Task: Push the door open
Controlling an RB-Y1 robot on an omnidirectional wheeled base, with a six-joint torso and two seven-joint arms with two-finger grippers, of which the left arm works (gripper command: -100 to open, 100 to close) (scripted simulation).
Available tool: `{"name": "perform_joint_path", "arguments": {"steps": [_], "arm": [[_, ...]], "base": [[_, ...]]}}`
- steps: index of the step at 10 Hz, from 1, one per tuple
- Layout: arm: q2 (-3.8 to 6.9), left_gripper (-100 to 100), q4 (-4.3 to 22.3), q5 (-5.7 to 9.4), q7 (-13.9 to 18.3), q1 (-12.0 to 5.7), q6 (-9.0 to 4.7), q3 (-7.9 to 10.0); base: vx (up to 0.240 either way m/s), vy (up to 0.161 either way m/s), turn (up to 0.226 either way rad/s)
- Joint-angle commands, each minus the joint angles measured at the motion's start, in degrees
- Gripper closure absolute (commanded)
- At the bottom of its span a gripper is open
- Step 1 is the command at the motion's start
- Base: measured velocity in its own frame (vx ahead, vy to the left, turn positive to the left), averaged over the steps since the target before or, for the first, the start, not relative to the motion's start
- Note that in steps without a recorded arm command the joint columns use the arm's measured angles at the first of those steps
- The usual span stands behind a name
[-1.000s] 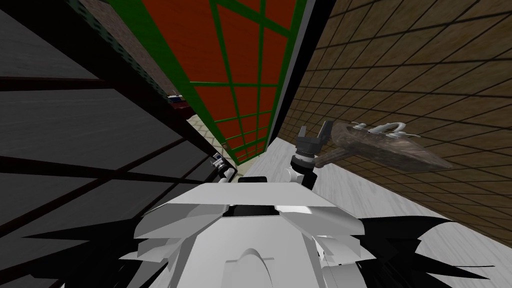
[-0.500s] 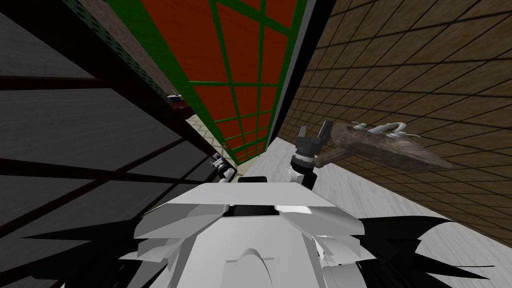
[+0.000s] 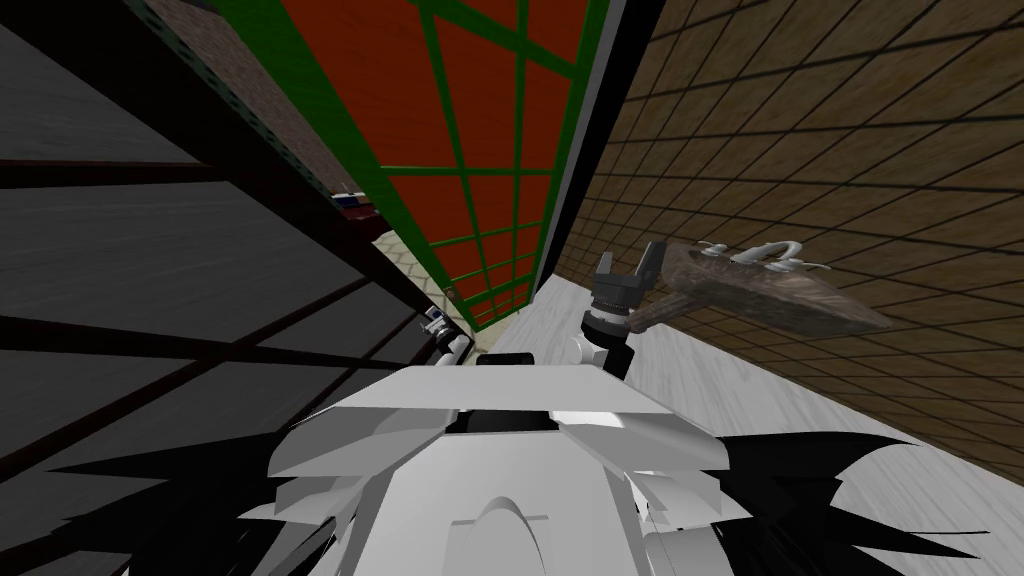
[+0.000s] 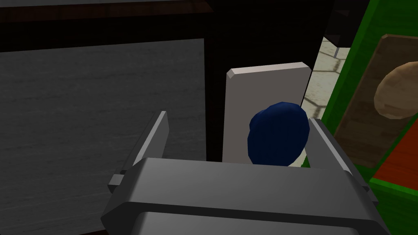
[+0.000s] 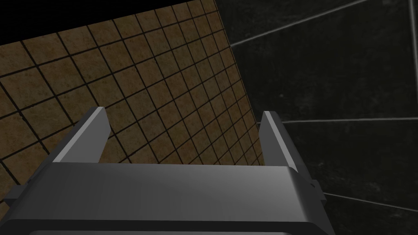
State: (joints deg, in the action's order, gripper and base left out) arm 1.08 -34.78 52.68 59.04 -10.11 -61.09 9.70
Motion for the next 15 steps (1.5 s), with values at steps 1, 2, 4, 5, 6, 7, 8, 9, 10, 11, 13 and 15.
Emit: {"name": "perform_joint_path", "arguments": {"steps": [1,2,4,5,6,7,8,9,10,11,13,15], "arm": [[1.2,100,-1.8,0.4,-0.4,1.69,-0.08,1.07],[1.37,100,-1.6,0.6,-0.4,1.66,-0.45,1.51],[1.37,100,-4.0,0.6,-0.4,1.66,-0.45,1.51],[1.37,100,-3.1,0.6,-0.4,1.66,-0.45,1.51],[1.37,100,-2.8,0.6,-0.4,1.66,-0.45,1.51],[1.37,100,-1.6,0.6,-0.4,1.66,-0.45,1.51],[1.37,100,-1.6,0.6,-0.4,1.66,-0.45,1.51],[1.71,100,-1.1,1.03,-0.6,1.55,-1.24,2.47],[1.71,100,-2.7,1.03,-0.6,1.55,-1.24,2.47],[1.71,100,-1.1,1.03,-0.6,1.55,-1.24,2.47],[1.71,100,-1.1,1.03,-0.6,1.55,-1.24,2.47],[1.71,100,-1.1,1.03,-0.6,1.55,-1.24,2.47]], "base": [[0.007,0.069,-0.015],[-0.001,0.051,-0.009],[0.01,0.004,0.004],[0.005,-0.006,-0.025],[-0.014,0.015,0.007],[-0.006,0.002,-0.015],[0.02,-0.012,0.008],[0.003,0.048,-0.074],[0.013,0.05,-0.004],[0.01,0.031,0.005],[0.006,0.021,0.007],[0.001,-0.01,-0.015]]}}
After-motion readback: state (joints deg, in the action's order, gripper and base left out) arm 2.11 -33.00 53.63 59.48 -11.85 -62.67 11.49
